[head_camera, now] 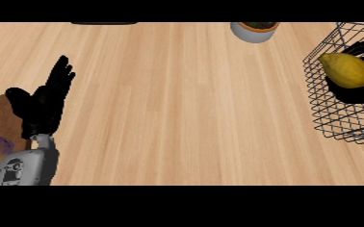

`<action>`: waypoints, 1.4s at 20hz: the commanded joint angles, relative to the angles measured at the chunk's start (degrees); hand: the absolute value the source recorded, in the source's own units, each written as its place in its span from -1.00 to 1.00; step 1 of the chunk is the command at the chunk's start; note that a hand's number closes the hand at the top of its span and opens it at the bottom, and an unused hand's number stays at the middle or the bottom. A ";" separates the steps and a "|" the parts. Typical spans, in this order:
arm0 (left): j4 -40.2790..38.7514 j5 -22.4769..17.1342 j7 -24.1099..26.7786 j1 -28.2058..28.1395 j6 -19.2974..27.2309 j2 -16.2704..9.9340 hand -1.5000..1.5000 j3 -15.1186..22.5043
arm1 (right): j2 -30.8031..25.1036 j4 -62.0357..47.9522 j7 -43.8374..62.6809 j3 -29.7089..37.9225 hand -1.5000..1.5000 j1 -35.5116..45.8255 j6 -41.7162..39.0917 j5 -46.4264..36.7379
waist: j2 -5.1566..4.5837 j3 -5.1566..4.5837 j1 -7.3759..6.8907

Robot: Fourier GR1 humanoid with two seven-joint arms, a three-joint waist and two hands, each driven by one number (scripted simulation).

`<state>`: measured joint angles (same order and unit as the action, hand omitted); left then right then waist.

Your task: Pick the lemon from the placemat and place it in the basket

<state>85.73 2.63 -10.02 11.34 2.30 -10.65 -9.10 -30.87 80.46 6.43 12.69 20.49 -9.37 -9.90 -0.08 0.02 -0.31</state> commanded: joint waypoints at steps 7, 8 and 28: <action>-1.39 -0.80 0.11 2.61 -0.72 -0.51 0.00 -0.71 | -12.28 -0.13 -17.60 -5.20 1.00 1.62 5.22 -19.43 | -0.66 0.02 -0.52; -0.21 0.80 2.77 -1.69 0.17 0.77 0.00 0.46 | -12.43 -1.09 -19.15 -5.20 1.00 0.73 7.64 -21.39 | -0.36 0.04 -1.21; -1.49 1.76 1.94 -0.14 0.88 1.21 0.00 0.80 | -7.80 -25.85 -22.13 -11.99 1.00 14.35 11.60 -41.17 | 0.00 -0.04 -0.14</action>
<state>84.59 2.73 -8.98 11.72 1.86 -10.79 -9.65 -39.12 56.22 -18.28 3.15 33.70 5.45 -47.88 0.05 -0.27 -0.68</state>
